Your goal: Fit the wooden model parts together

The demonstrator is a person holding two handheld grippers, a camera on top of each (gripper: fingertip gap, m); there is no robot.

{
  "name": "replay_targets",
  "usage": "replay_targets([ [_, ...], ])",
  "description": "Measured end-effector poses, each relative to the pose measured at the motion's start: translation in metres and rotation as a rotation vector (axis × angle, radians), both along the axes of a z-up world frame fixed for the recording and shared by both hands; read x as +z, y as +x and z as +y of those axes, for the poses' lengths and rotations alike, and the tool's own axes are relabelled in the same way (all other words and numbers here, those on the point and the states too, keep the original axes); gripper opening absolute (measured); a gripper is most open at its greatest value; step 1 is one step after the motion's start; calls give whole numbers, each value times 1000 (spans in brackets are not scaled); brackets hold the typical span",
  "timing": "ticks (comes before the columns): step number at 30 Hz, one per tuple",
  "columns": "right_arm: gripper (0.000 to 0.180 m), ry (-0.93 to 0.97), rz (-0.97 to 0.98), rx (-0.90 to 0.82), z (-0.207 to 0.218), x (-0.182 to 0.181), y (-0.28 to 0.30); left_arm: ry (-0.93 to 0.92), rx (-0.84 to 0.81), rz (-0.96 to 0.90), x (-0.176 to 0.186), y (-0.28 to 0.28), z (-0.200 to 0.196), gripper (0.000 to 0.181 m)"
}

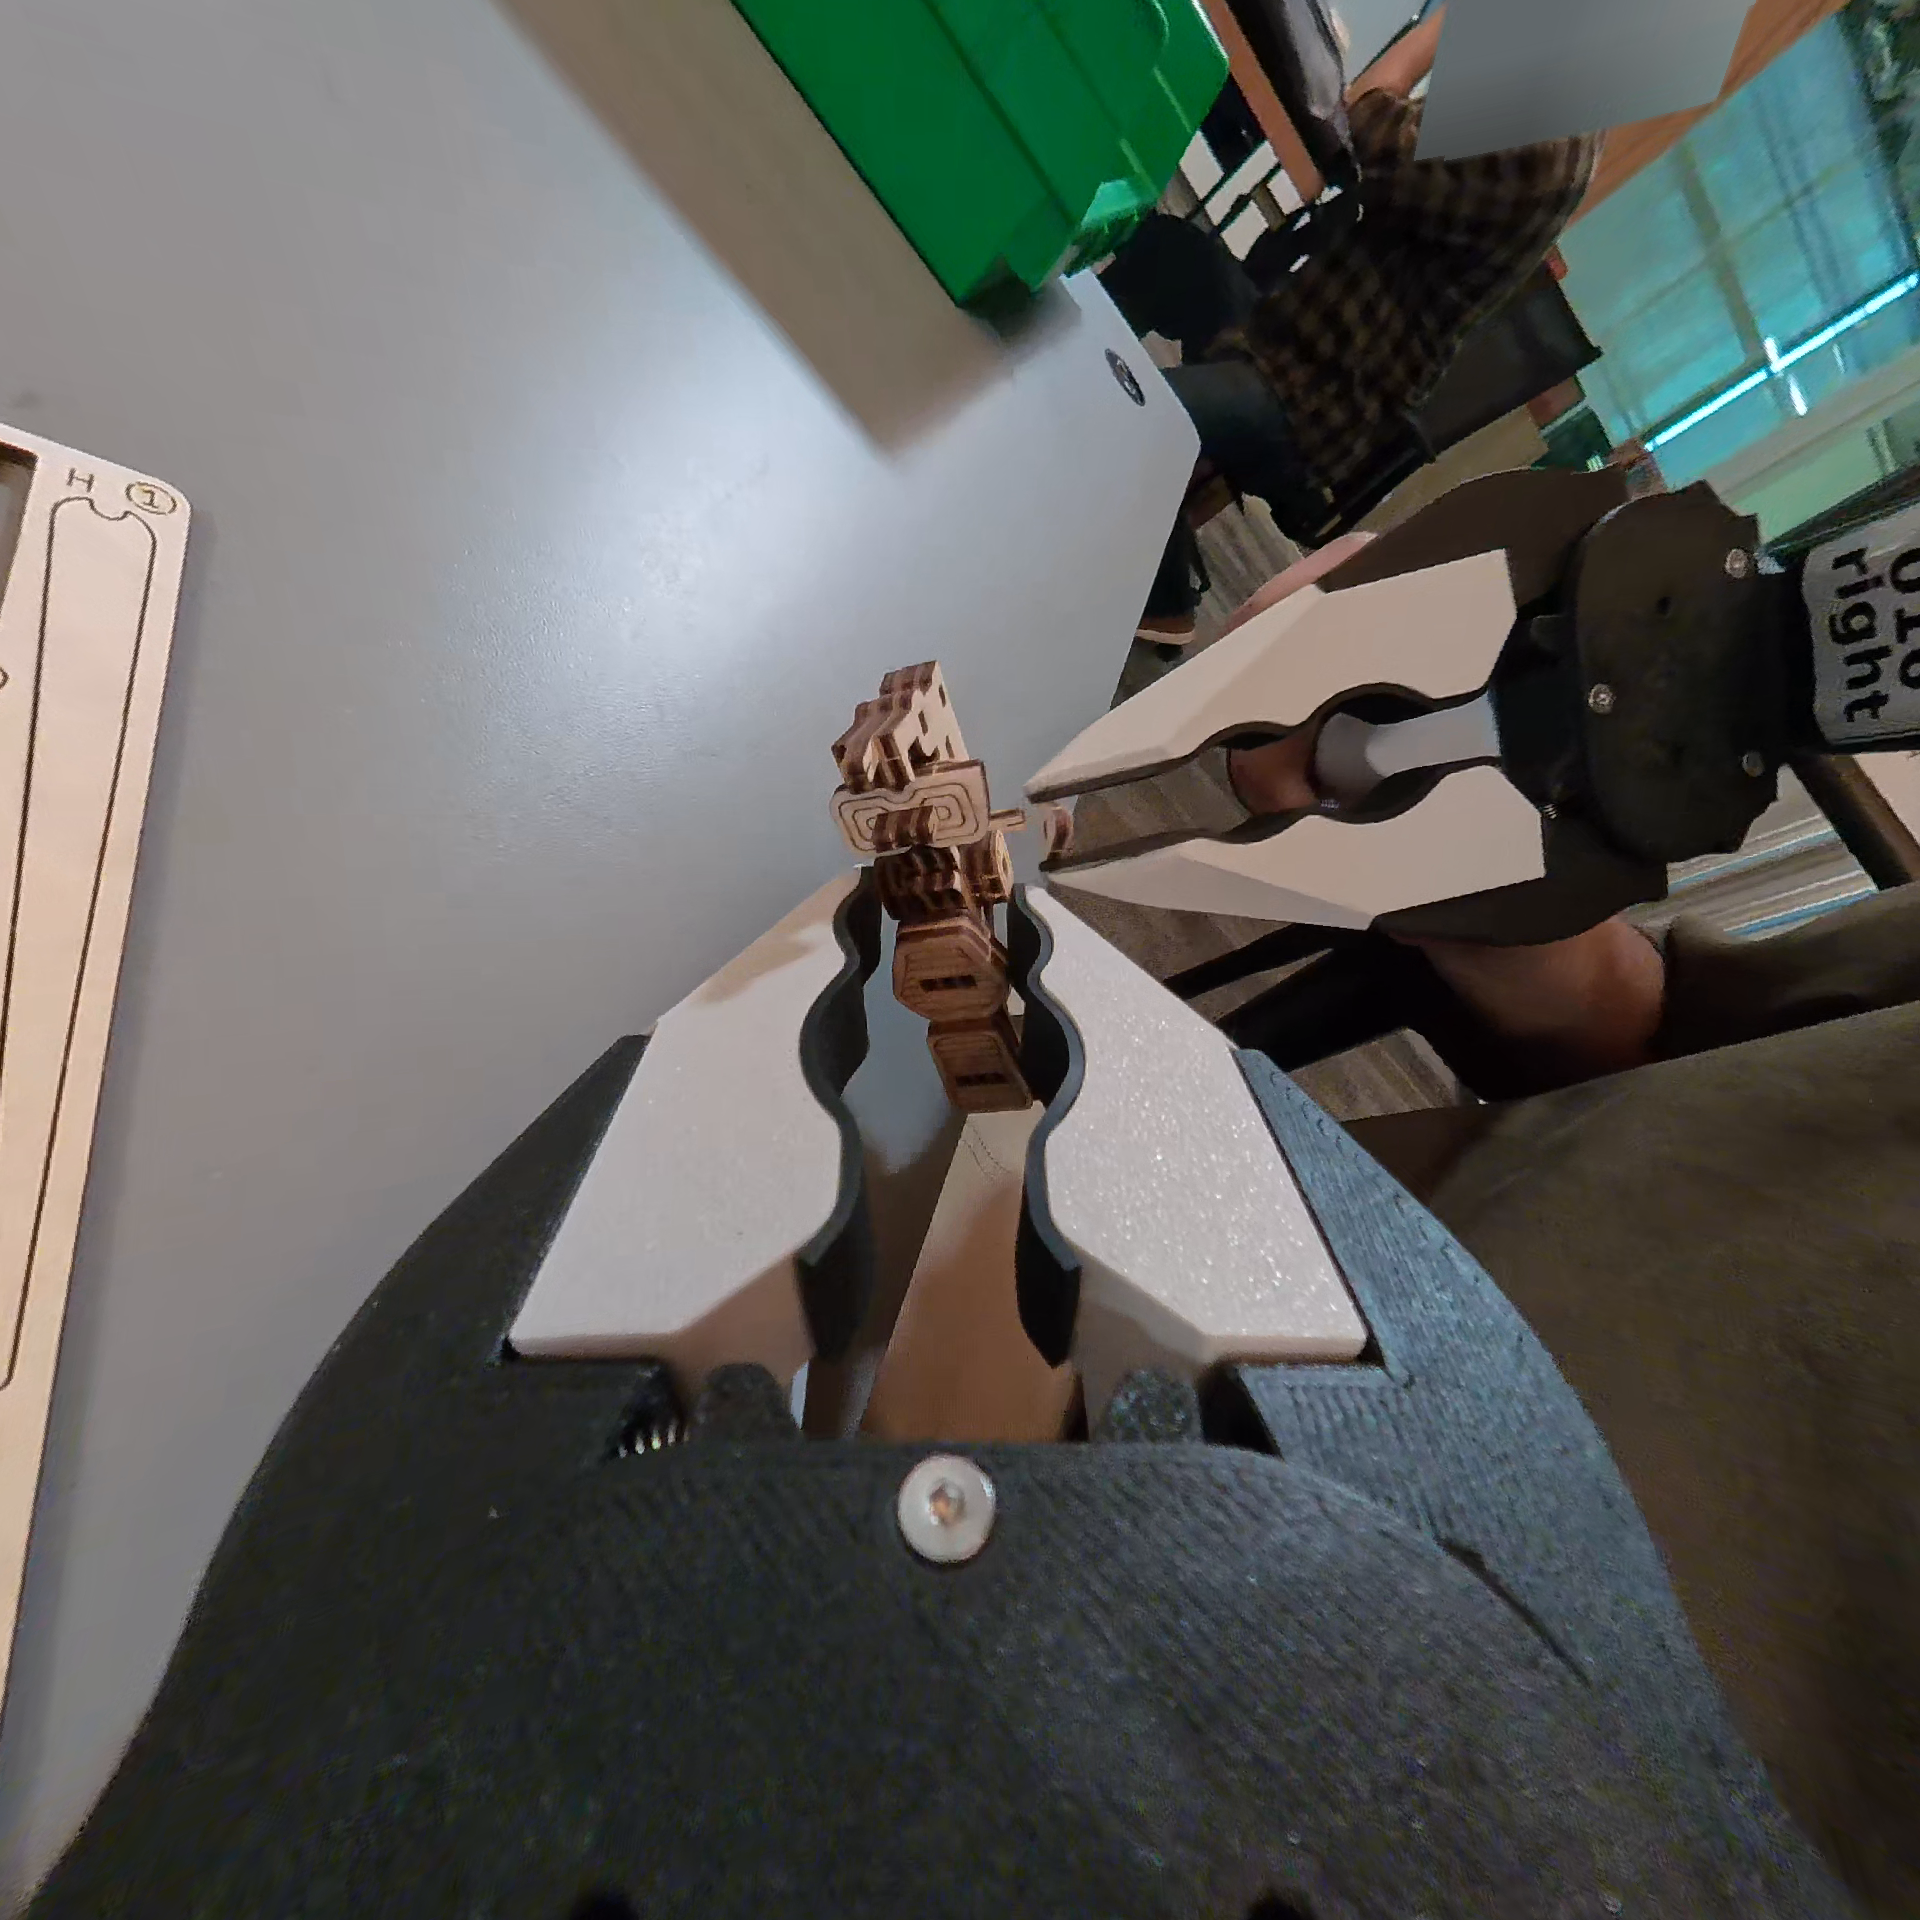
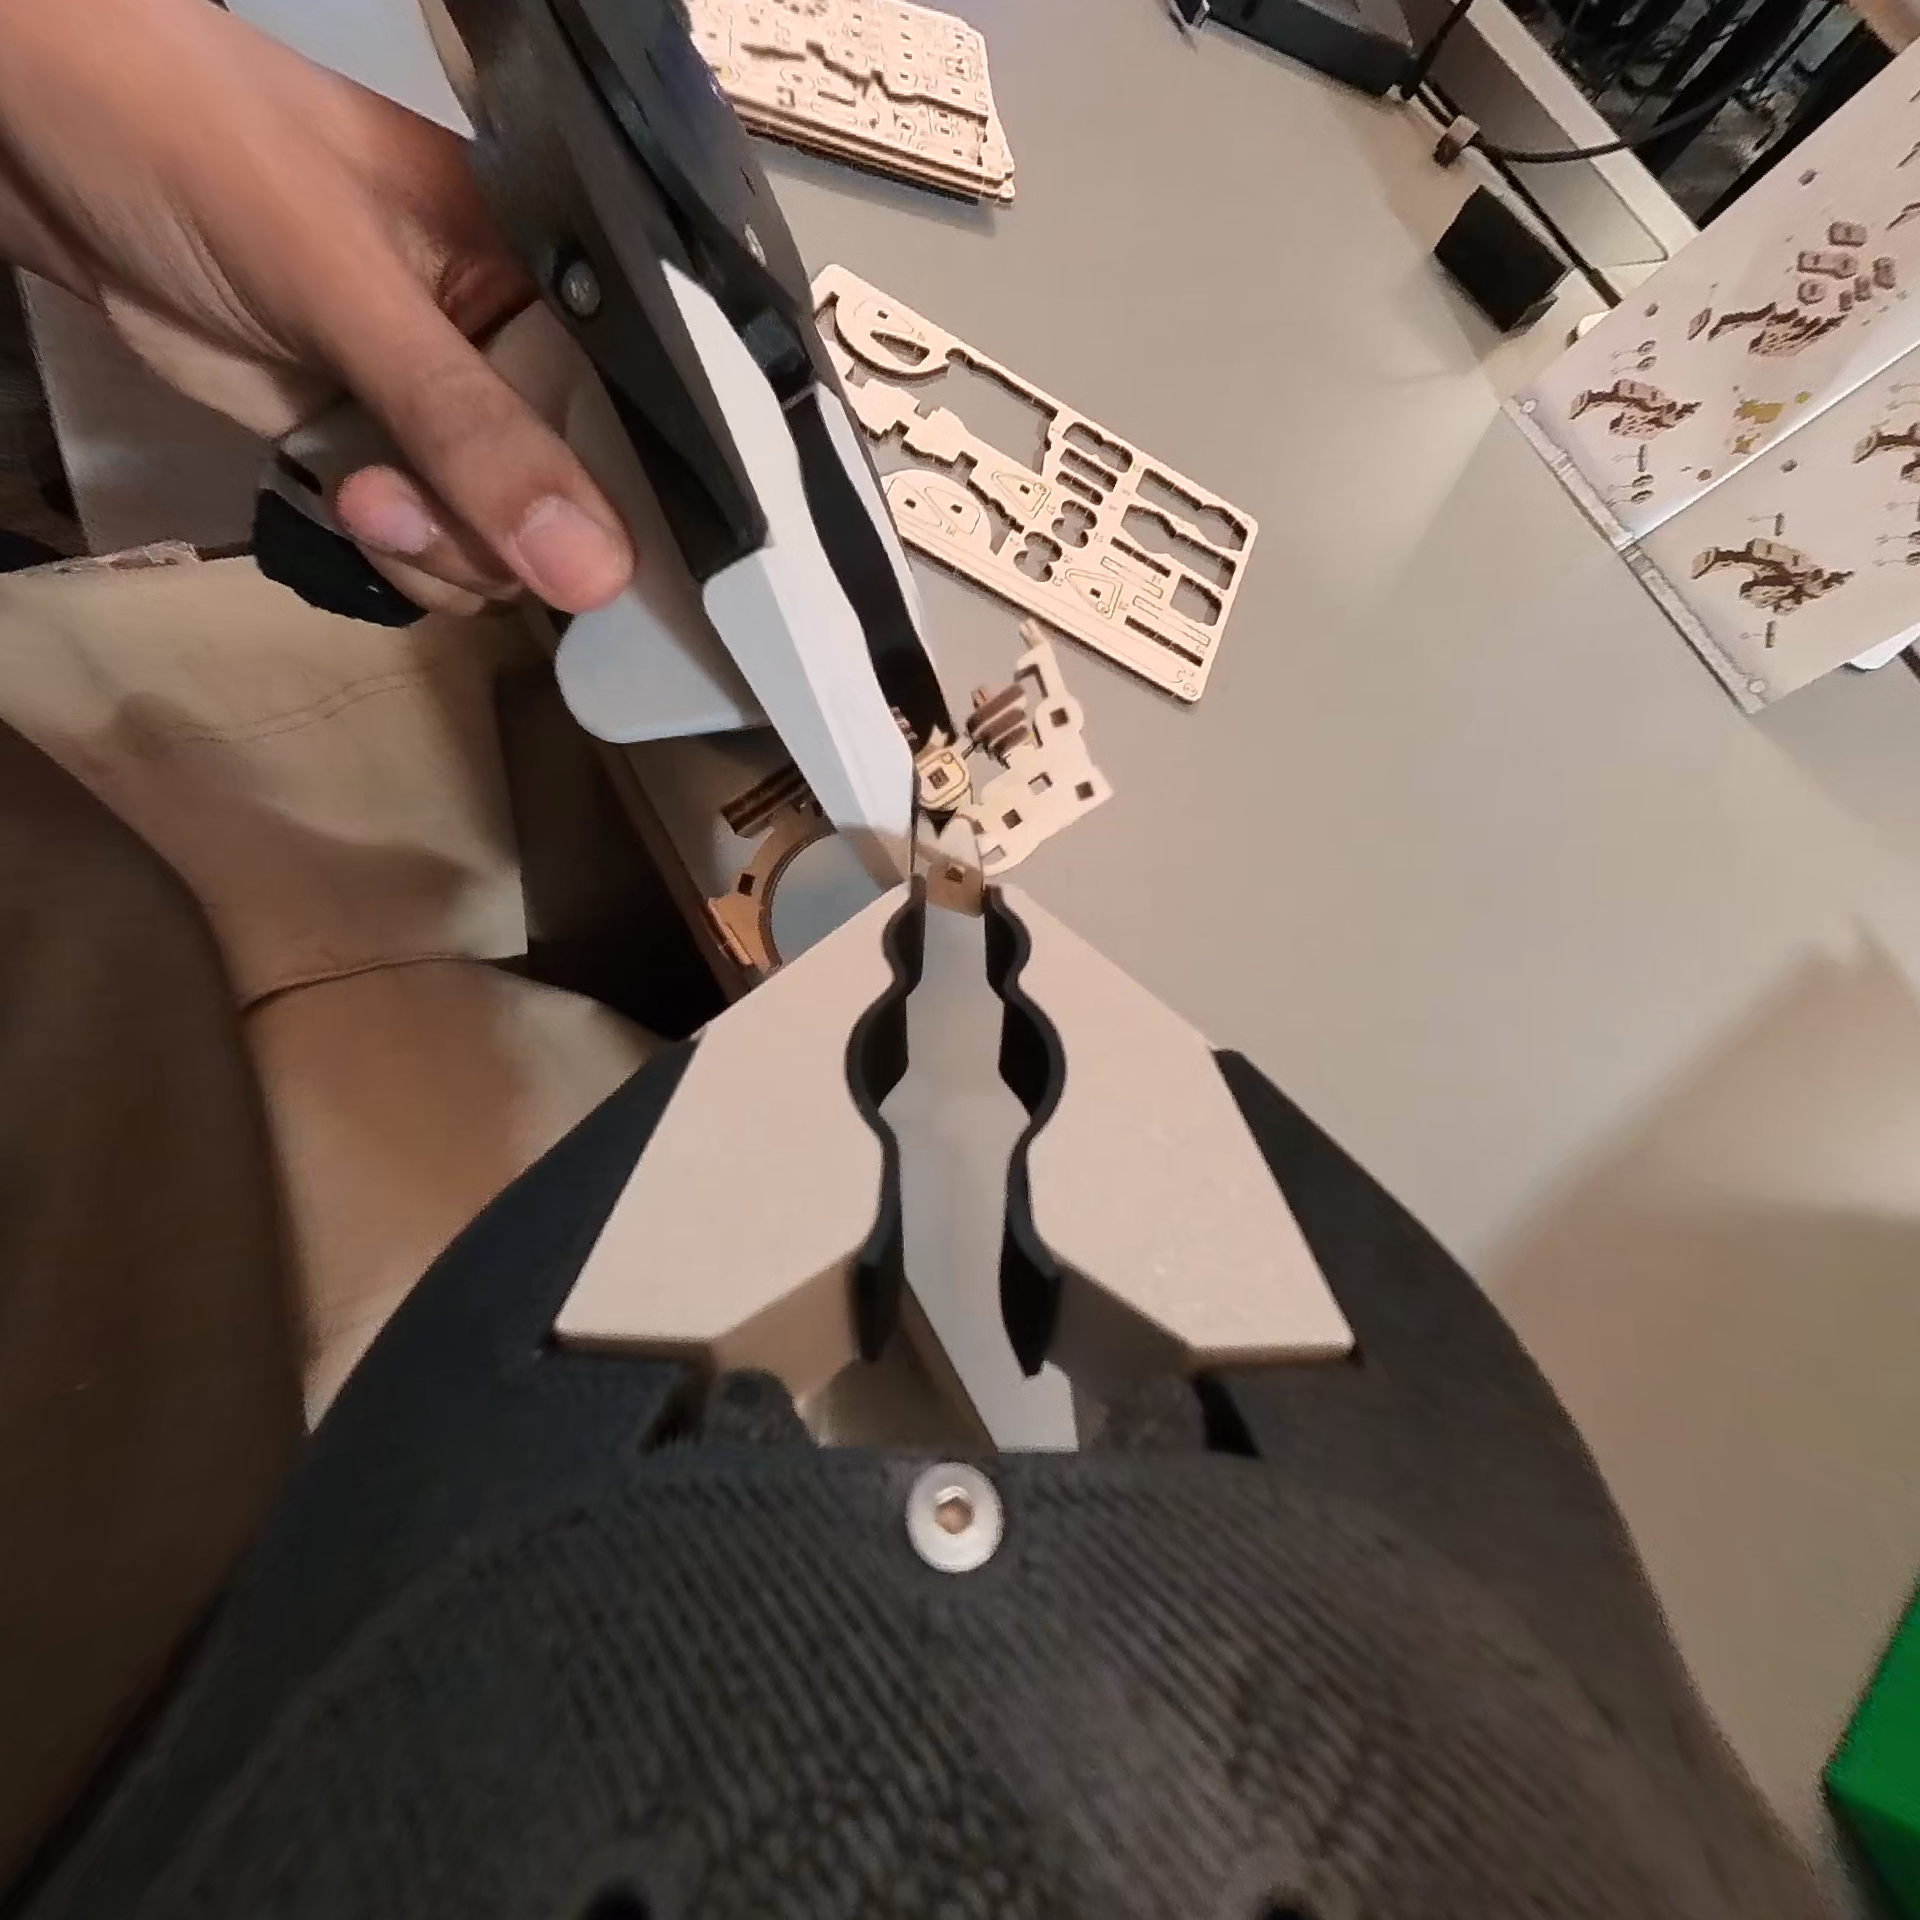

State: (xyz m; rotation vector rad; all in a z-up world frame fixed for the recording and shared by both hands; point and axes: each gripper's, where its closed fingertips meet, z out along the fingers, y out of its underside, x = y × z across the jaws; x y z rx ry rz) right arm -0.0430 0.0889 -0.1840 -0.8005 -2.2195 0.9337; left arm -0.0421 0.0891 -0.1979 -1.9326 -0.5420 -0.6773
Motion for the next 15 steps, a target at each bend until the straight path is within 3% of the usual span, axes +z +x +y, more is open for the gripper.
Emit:
replay_targets([
  [1,9,3,6,0,0,1,1,-2,-1,4,0,0,0,21],
  [15,10,-150,-69,-90,0,0,-5,-9,8,27,-2,0,2,21],
])
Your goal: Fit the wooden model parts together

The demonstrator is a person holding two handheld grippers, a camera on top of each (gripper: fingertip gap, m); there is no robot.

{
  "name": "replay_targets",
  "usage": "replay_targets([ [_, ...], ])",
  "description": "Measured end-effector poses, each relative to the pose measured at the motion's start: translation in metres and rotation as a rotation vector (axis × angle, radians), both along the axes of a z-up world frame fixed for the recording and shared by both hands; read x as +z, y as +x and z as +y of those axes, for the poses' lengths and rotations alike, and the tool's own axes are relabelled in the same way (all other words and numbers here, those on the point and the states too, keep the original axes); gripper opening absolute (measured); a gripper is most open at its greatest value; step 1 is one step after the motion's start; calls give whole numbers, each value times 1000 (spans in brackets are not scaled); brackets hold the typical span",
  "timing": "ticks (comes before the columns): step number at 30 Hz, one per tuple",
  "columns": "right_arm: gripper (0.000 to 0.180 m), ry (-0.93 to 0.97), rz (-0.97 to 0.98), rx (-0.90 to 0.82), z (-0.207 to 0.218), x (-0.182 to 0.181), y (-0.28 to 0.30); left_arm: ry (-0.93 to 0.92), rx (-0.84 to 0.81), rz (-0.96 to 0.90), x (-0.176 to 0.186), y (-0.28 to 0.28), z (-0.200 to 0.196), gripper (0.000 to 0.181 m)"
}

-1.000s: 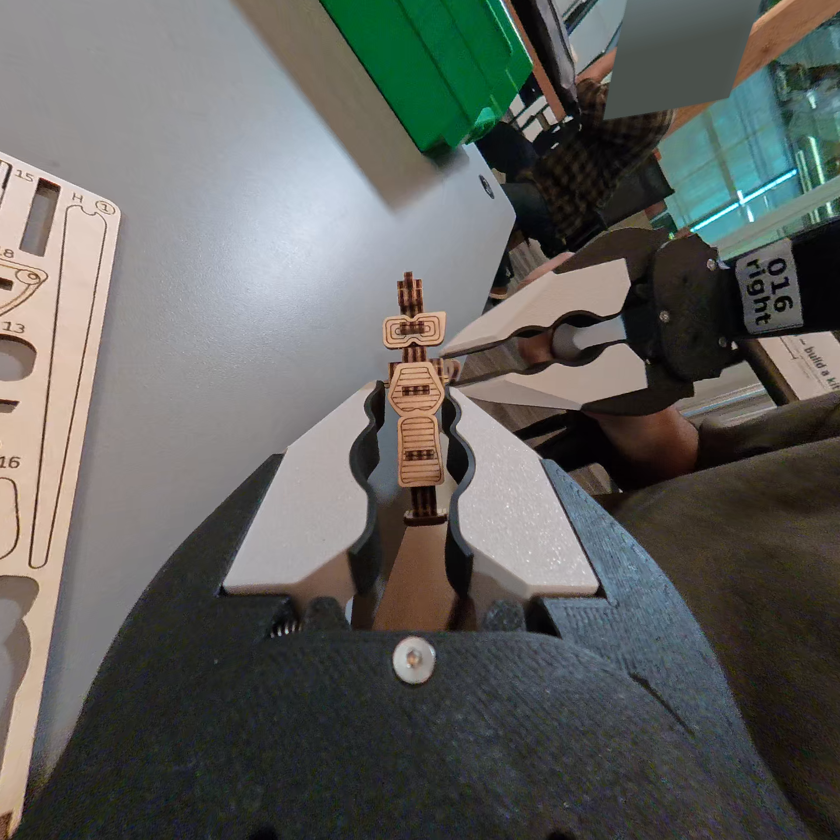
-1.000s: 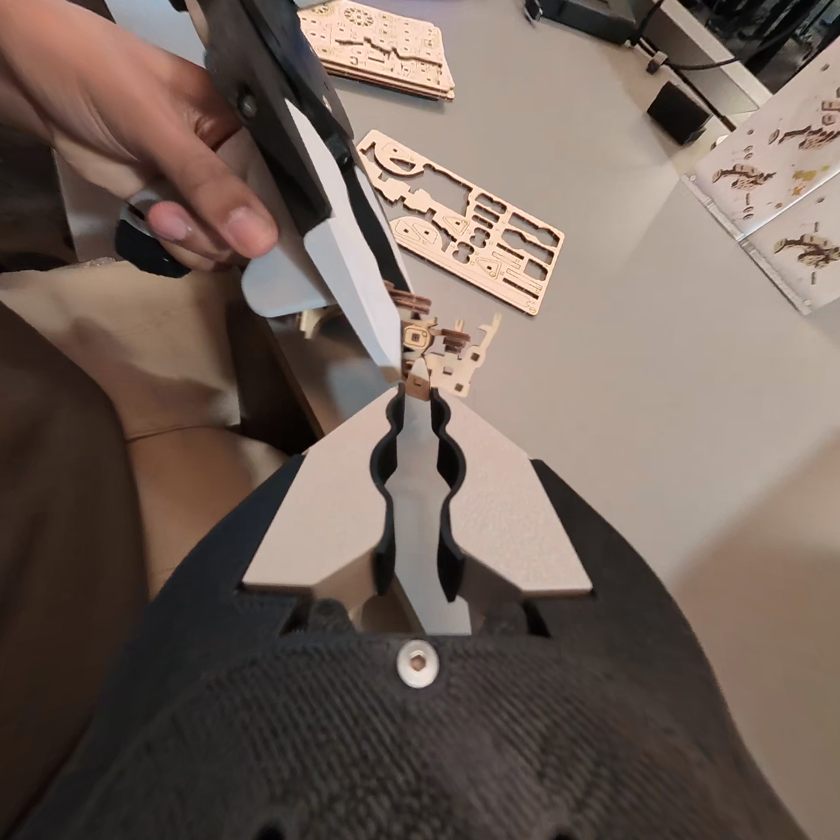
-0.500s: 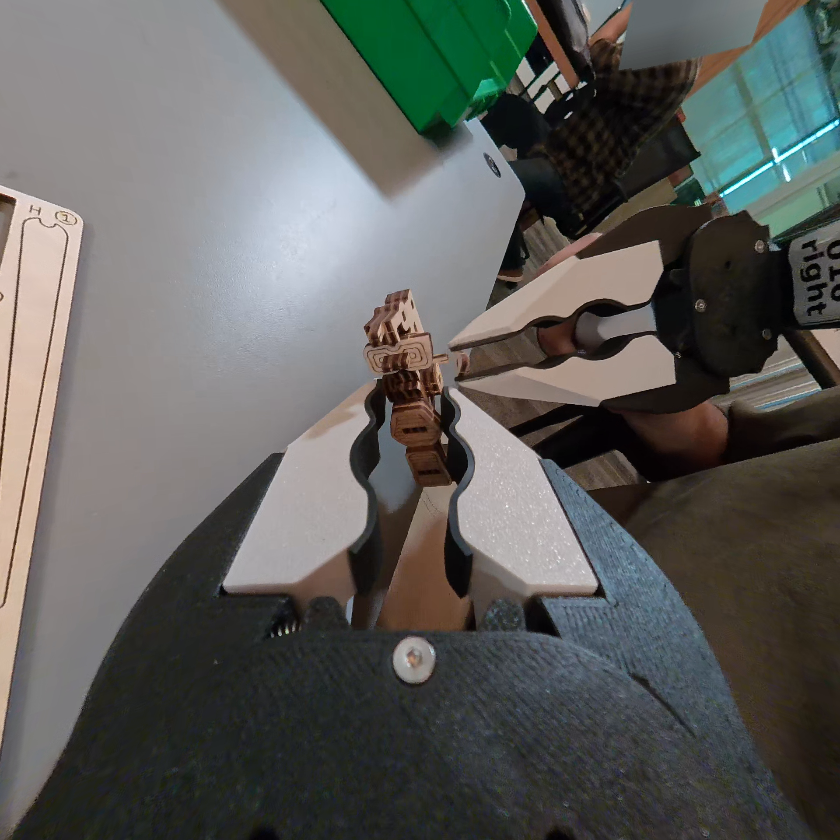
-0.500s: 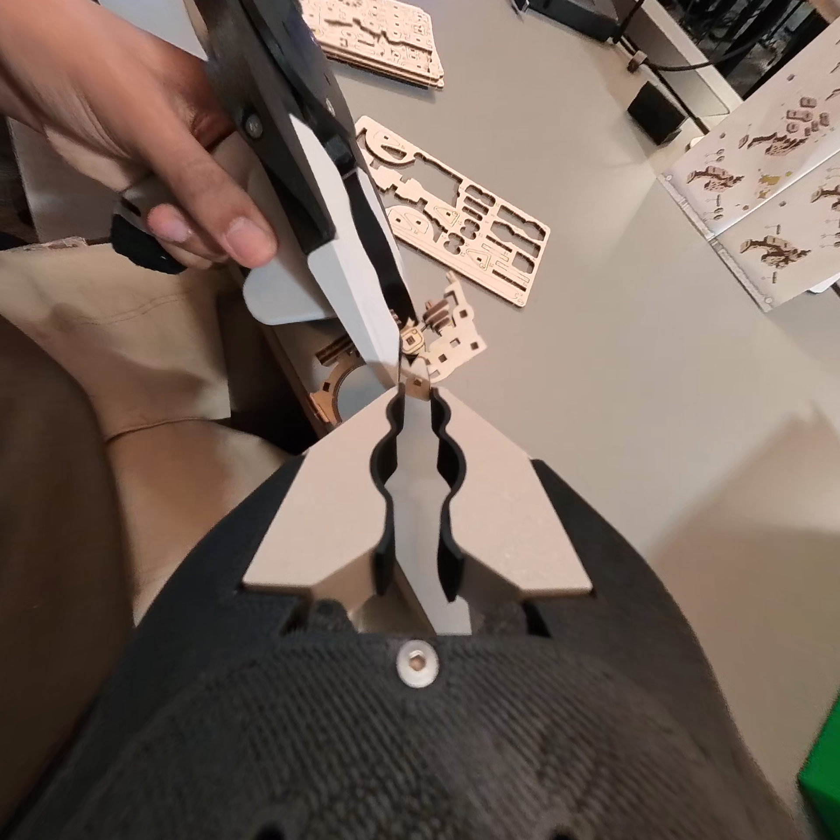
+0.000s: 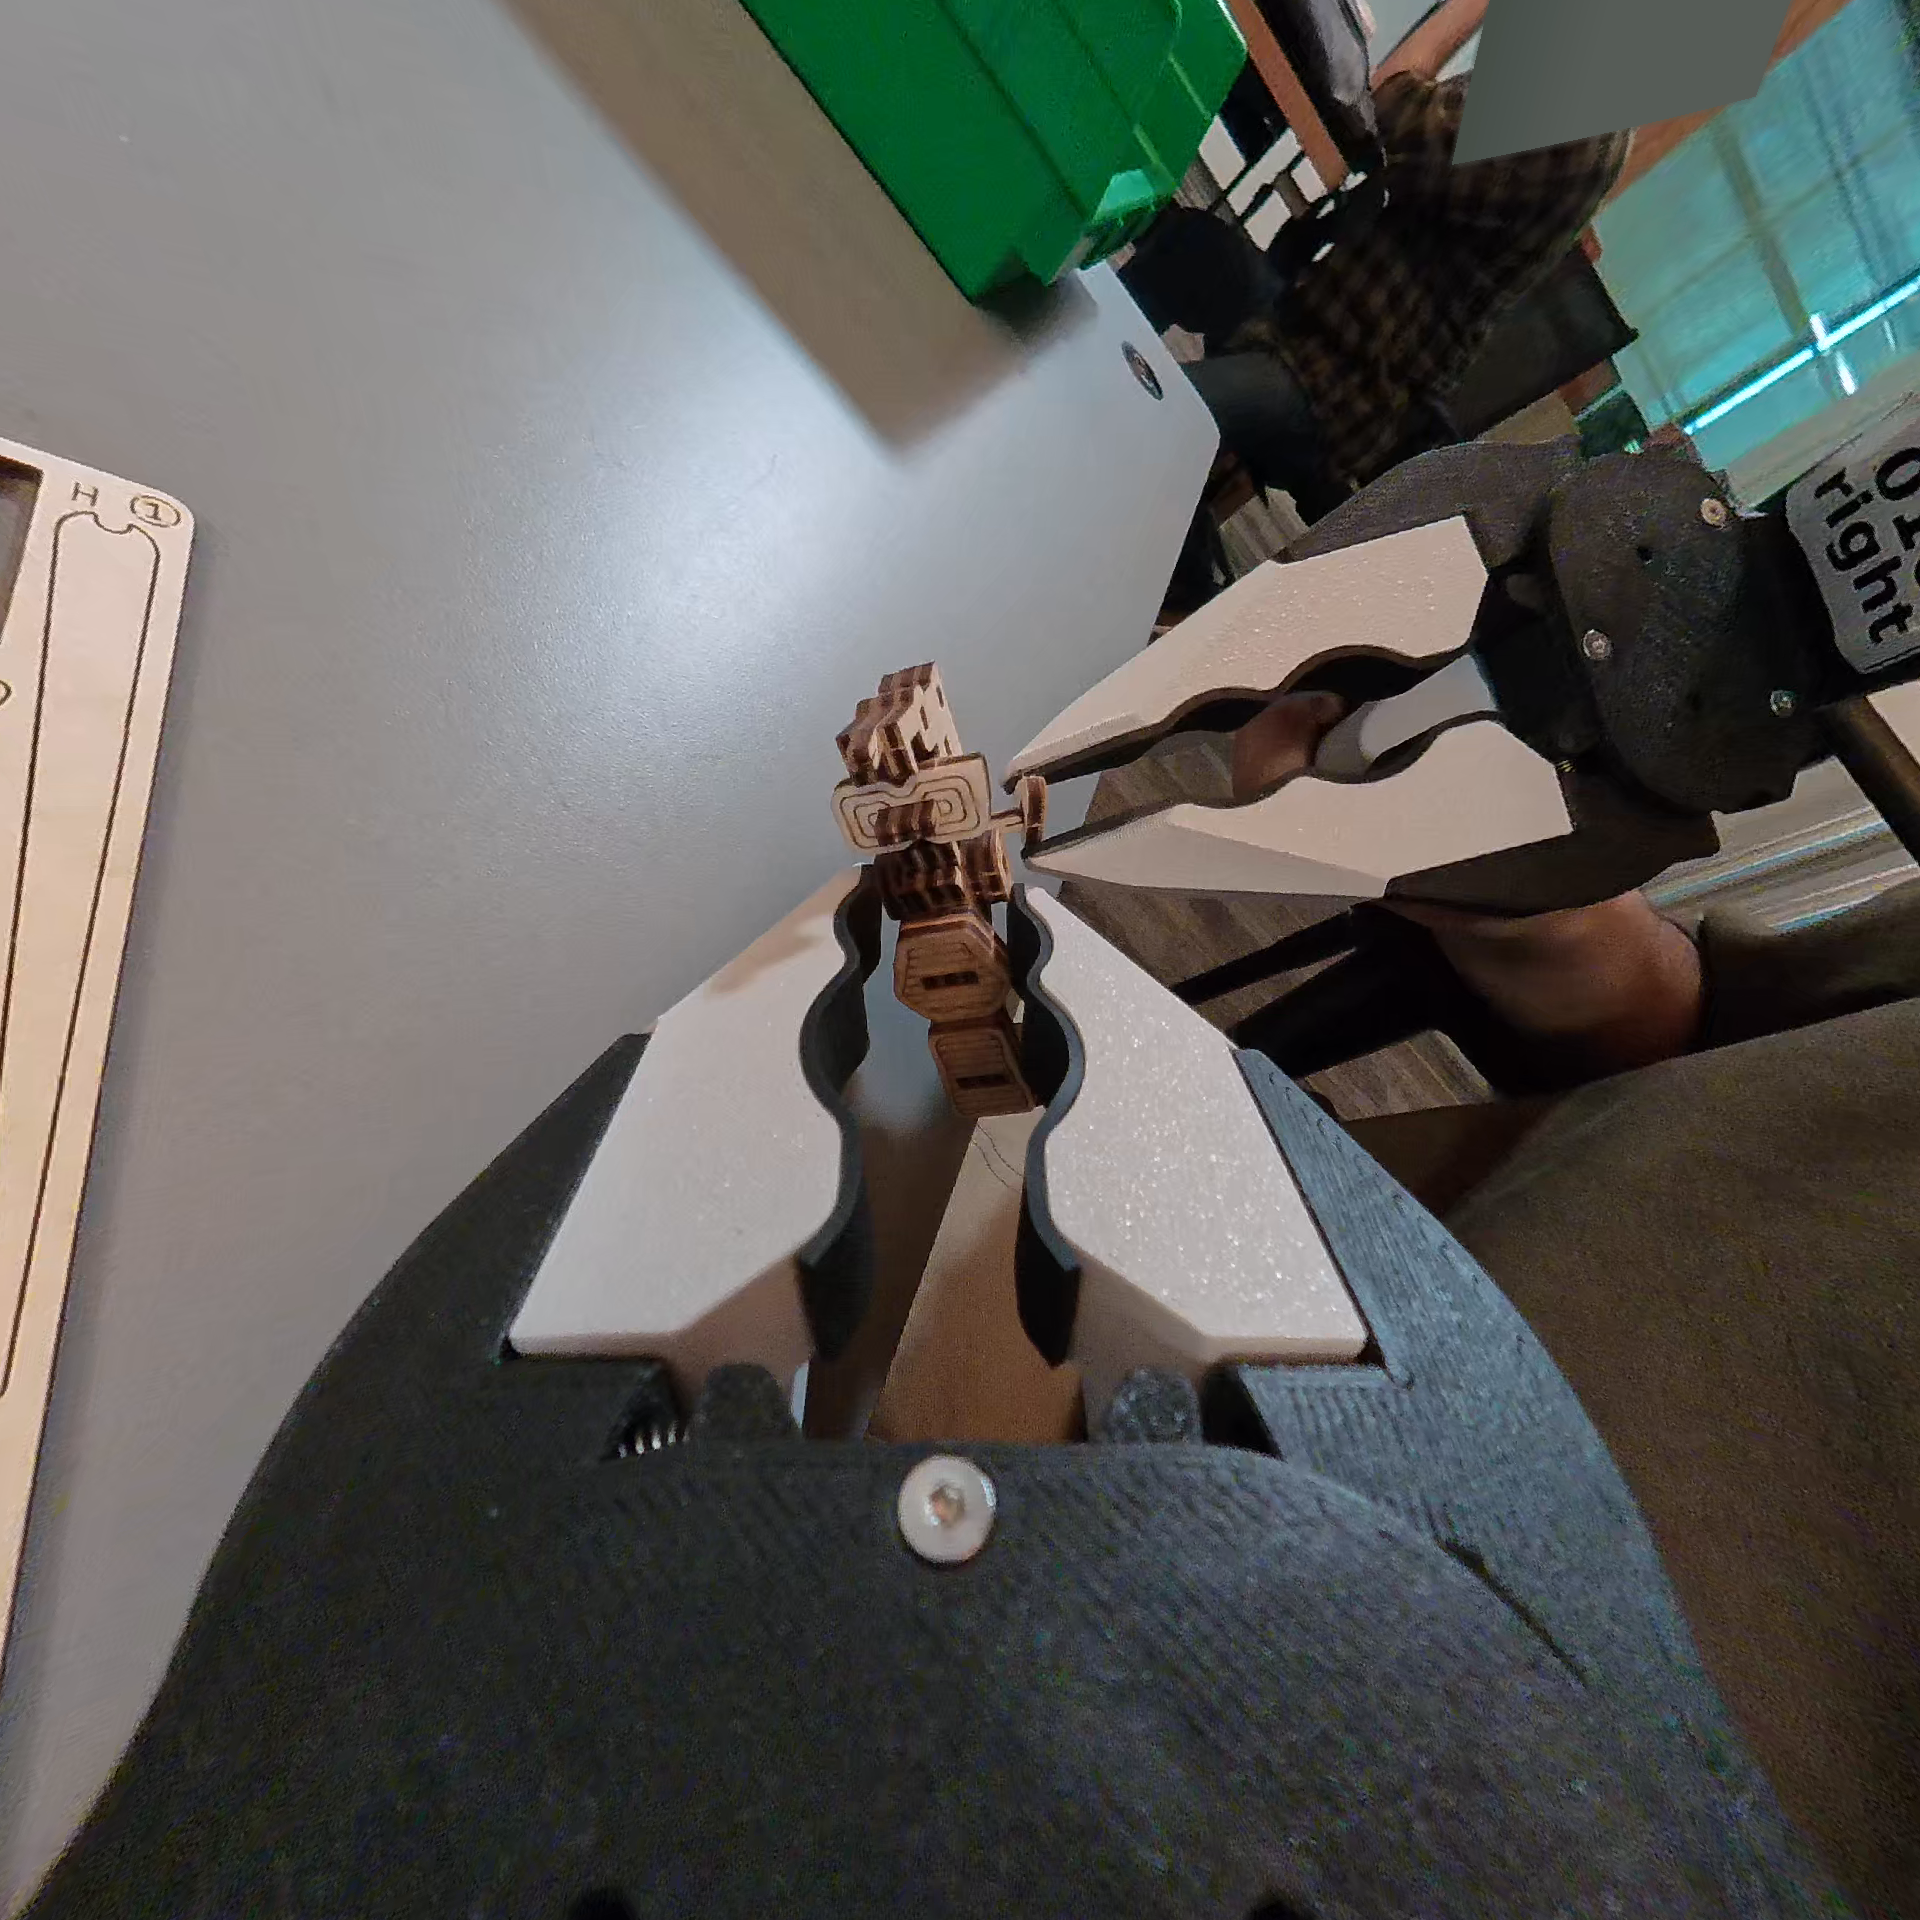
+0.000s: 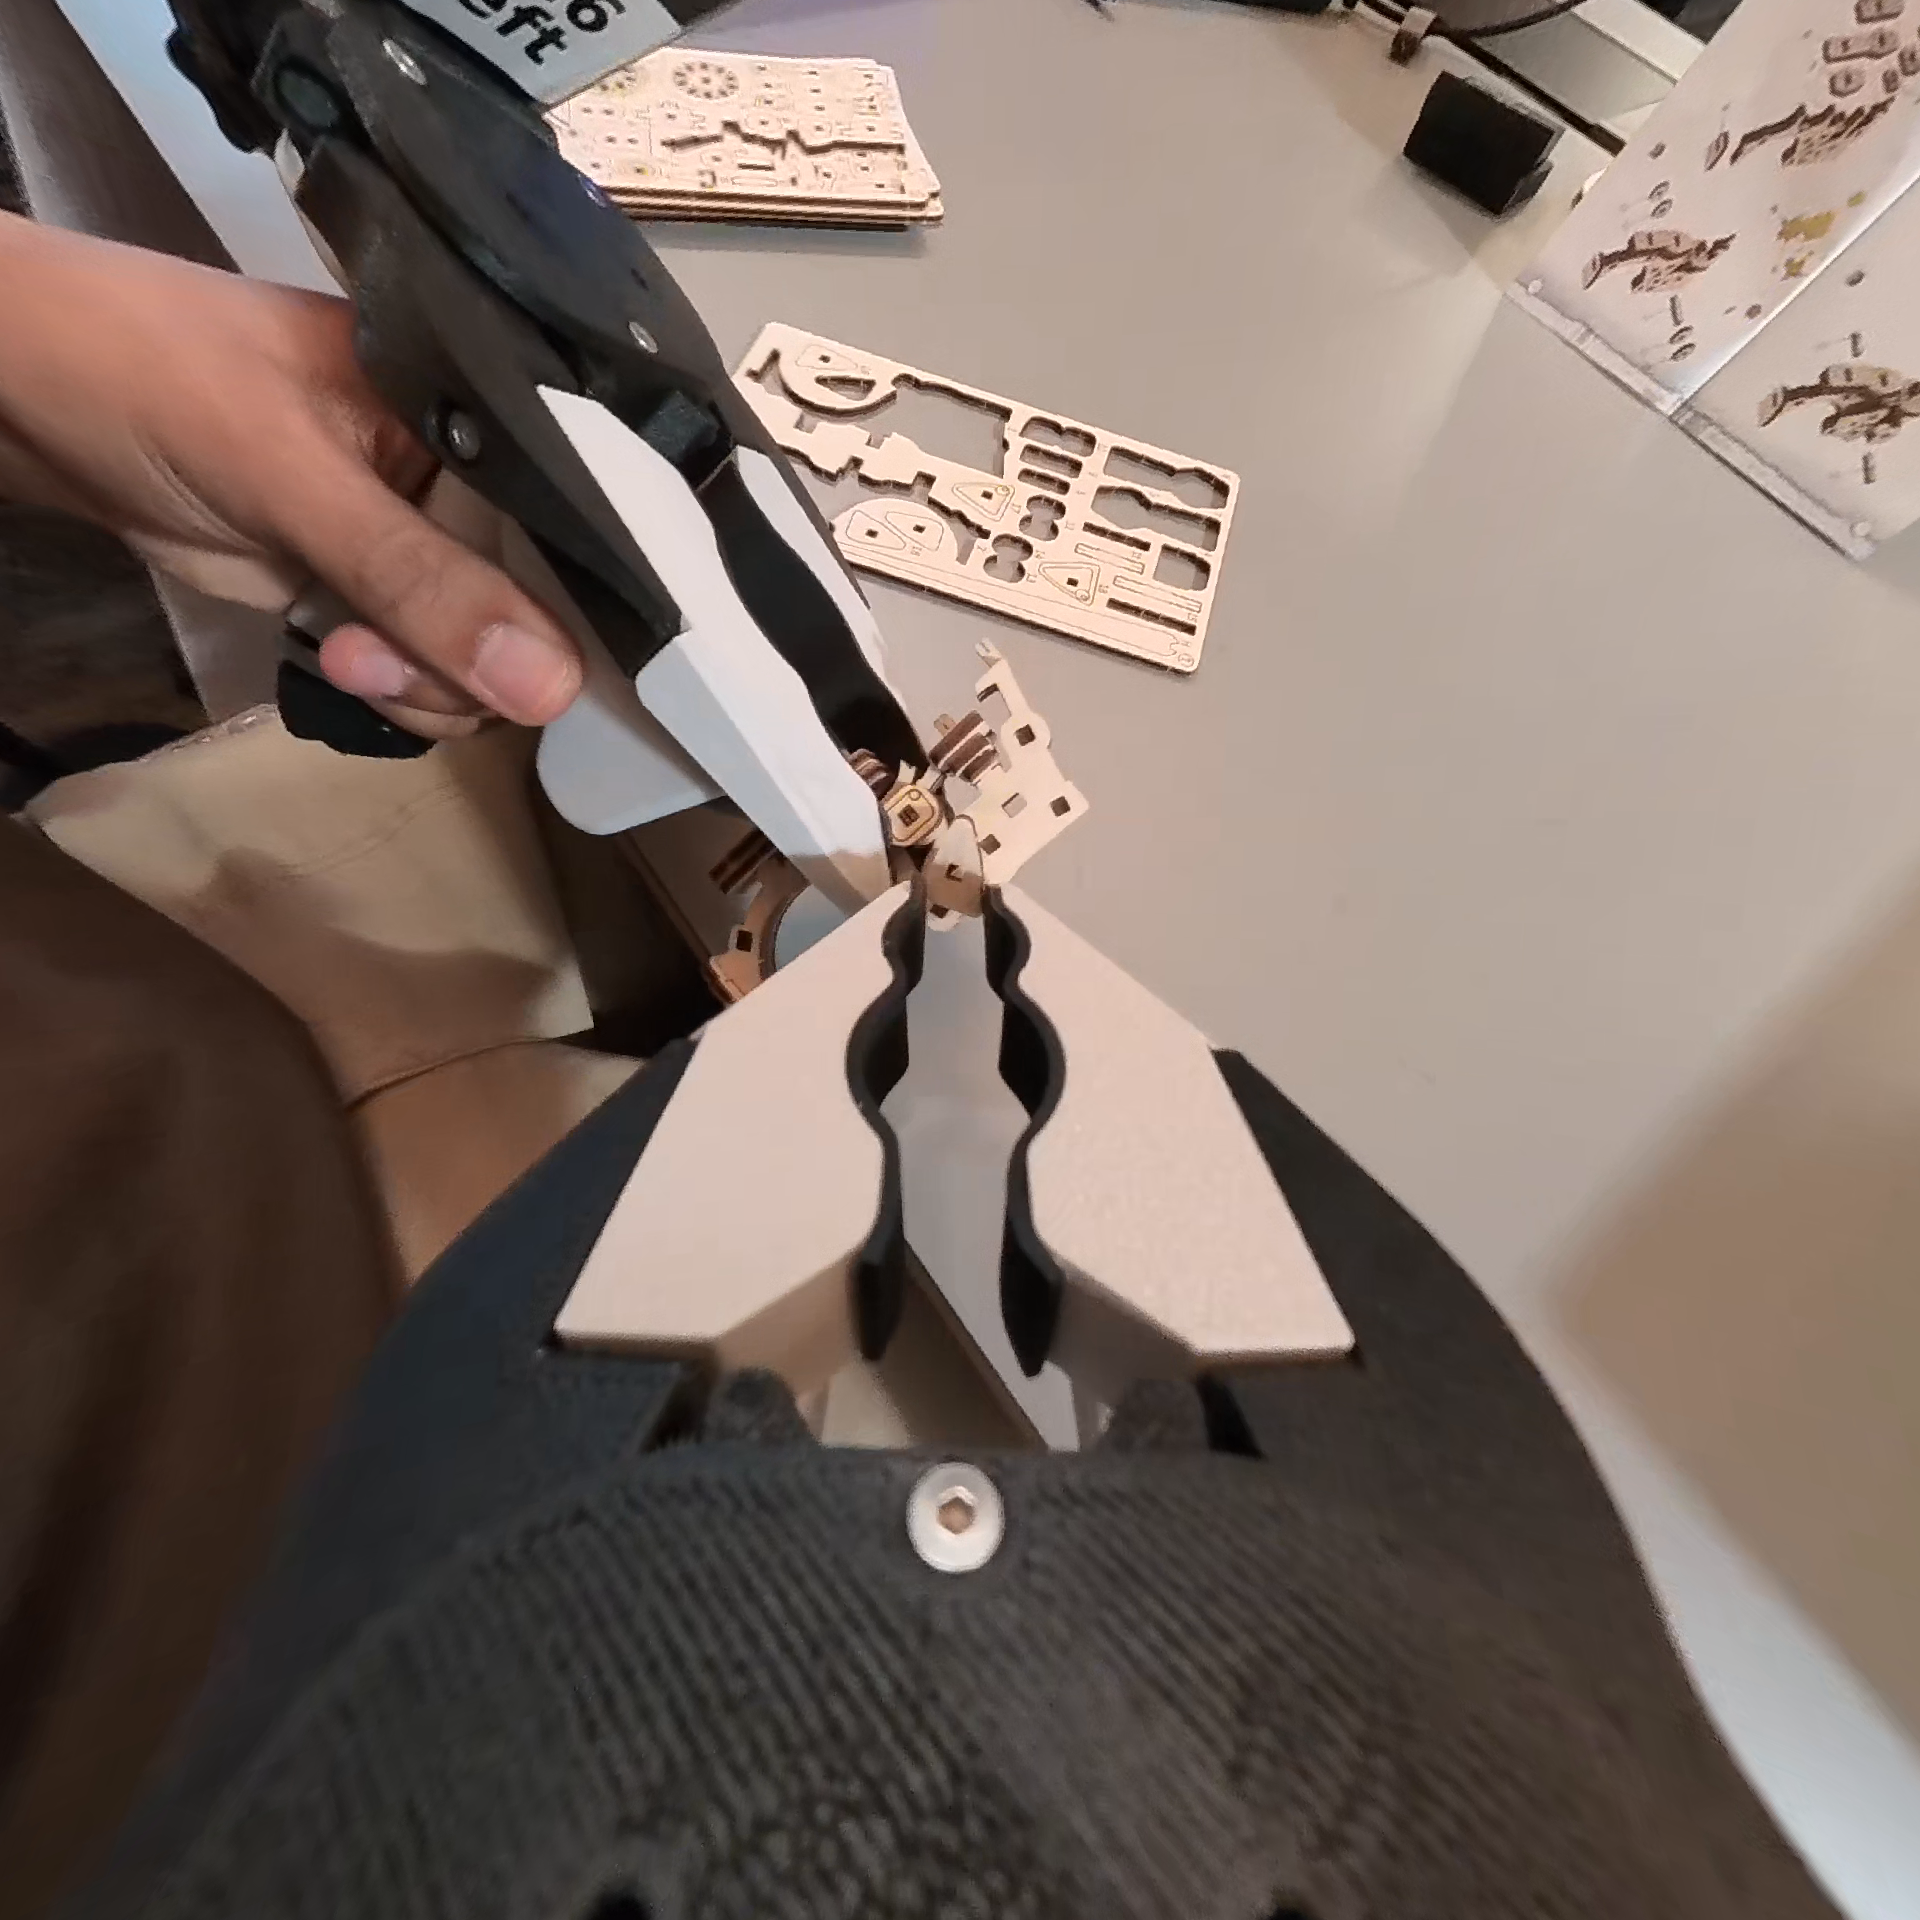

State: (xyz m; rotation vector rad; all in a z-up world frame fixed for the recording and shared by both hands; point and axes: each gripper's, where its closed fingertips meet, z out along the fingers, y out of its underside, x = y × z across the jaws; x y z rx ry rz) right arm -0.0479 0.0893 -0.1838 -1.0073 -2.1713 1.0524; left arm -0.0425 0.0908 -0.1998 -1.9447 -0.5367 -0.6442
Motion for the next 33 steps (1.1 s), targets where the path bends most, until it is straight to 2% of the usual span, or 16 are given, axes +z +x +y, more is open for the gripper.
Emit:
replay_targets([
  [7,10,-8,-18,12,0,-2,2,-4,-3,3,-1,0,0,21],
  [16,10,375,117,117,1,-6,7,-22,-38,36,-4,6,0,22],
  [21,10,504,154,144,2,-9,8,-16,-47,43,-3,8,0,22],
  [33,9,530,163,150,1,-9,9,15,-74,13,2,11,-1,32],
])
